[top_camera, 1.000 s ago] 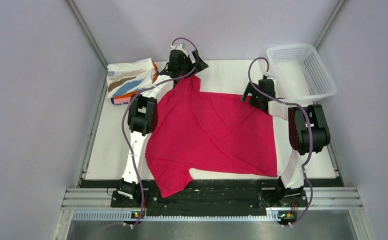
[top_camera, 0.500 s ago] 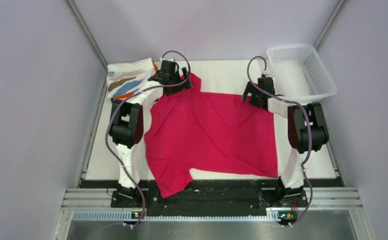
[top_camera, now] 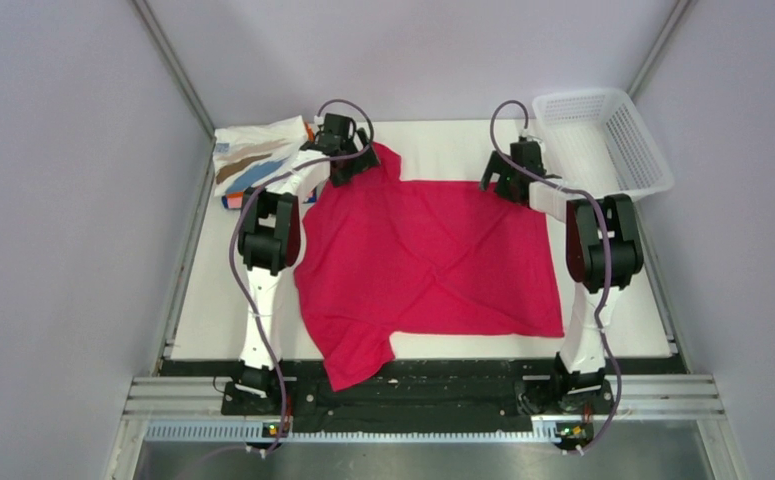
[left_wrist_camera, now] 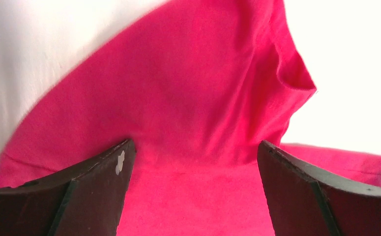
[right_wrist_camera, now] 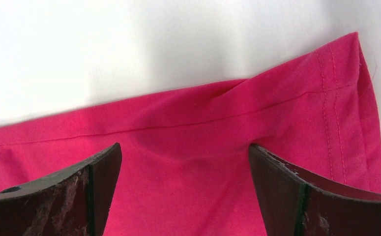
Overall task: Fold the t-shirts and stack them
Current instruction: Flatten out the tshirt
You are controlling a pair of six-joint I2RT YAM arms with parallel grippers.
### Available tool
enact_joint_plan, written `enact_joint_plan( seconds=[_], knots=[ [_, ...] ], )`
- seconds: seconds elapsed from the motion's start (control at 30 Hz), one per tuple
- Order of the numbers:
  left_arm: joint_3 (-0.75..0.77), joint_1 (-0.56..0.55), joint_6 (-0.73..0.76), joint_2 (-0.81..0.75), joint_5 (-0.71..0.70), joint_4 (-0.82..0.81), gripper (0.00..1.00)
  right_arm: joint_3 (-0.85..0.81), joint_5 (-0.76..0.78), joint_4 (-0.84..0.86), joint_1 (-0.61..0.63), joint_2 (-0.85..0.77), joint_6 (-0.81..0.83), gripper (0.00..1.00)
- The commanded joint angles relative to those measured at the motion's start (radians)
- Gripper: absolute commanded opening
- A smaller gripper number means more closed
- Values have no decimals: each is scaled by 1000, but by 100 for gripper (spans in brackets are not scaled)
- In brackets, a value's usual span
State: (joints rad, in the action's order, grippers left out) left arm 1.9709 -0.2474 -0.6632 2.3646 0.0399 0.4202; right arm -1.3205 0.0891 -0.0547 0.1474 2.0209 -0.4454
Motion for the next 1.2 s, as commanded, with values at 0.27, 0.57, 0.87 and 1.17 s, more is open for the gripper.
enact_joint_plan(
  seconds=[0.27, 0.57, 0.87, 1.17],
  knots=[
    [348, 85, -147, 274, 73, 14, 99, -215, -6, -50, -28, 200, 7, 99],
    [528, 89, -151, 329, 211, -124, 99, -310, -8, -67, -37, 113, 91, 99],
    [154, 16, 46, -178, 148, -12, 99, -68, 53, -177, -35, -264, 111, 99],
    [-842, -247, 64, -931, -122, -93, 99, 606, 98, -111, -35, -883, -129, 99]
  ],
)
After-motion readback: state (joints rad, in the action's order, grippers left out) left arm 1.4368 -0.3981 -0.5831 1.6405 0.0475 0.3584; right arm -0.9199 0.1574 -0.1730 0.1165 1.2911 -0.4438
